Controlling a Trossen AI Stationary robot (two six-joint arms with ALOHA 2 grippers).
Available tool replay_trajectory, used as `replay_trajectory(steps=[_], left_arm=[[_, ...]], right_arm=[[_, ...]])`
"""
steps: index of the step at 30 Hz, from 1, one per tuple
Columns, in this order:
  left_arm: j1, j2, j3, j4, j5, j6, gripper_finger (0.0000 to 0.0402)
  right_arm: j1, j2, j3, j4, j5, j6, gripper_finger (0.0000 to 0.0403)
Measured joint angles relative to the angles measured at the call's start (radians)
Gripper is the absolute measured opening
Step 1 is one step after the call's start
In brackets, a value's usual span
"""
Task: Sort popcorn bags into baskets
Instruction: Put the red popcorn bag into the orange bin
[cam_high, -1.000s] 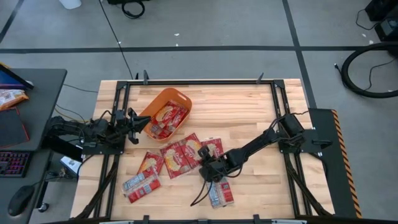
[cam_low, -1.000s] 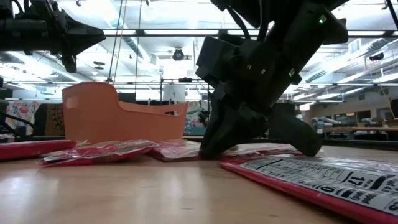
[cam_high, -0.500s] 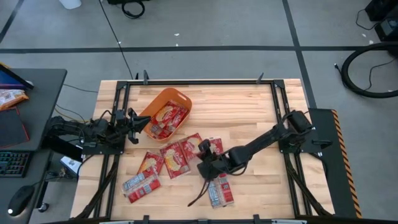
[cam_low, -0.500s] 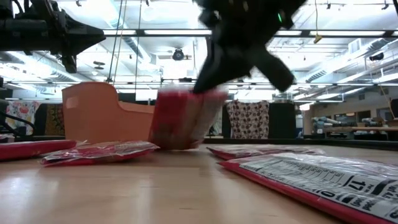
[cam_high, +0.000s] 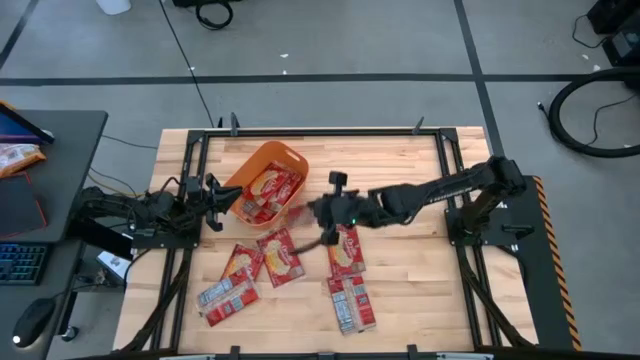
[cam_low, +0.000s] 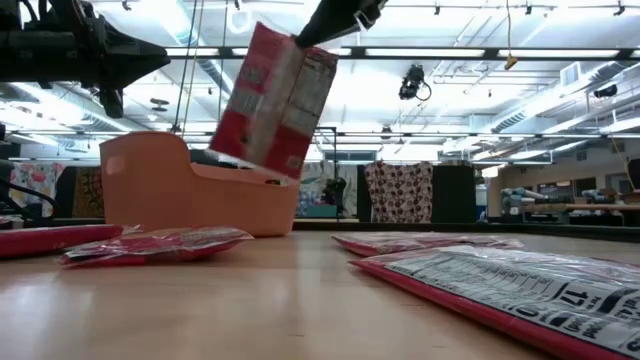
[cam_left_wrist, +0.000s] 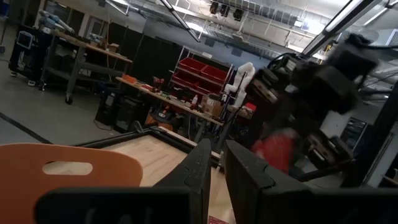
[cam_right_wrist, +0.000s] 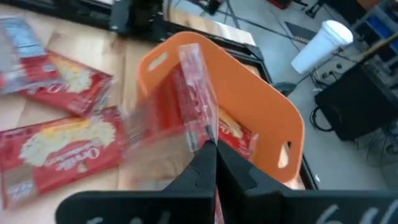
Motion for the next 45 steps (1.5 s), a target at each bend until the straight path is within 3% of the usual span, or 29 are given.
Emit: replay_trajectory(steps=[5,18,25,38,41,45], left_arm=[[0.0,0.0,0.0,0.0,0.0,0.004,0.0048],[0.0,0.0,0.0,0.0,-0.004,0.011,0.0048],[0.0,0.001,0.0,0.006,-0.005,0.021,0.0048],[0.0,0.018,0.0,0.007,-0.029,0.027,0.0048],[0.0,0.019,0.0,0.01,-0.029,0.027,0.0048],[0.0,0.019,0.0,0.014,-0.027,0.021,0.0048]], right_arm=[[-0.082,-0.013,0.003,0.079,-0.051,0.0,0.0005],[-0.315,-0.001,0.003,0.32,-0.333,0.049,0.0005],[-0.42,0.076,0.002,0.38,-0.44,0.115,0.0005],[-0.418,0.232,0.002,0.468,-0.521,0.214,0.0007],[-0.413,0.271,0.003,0.604,-0.564,0.187,0.0008],[-0.413,0.338,0.004,0.826,-0.695,0.155,0.0014]])
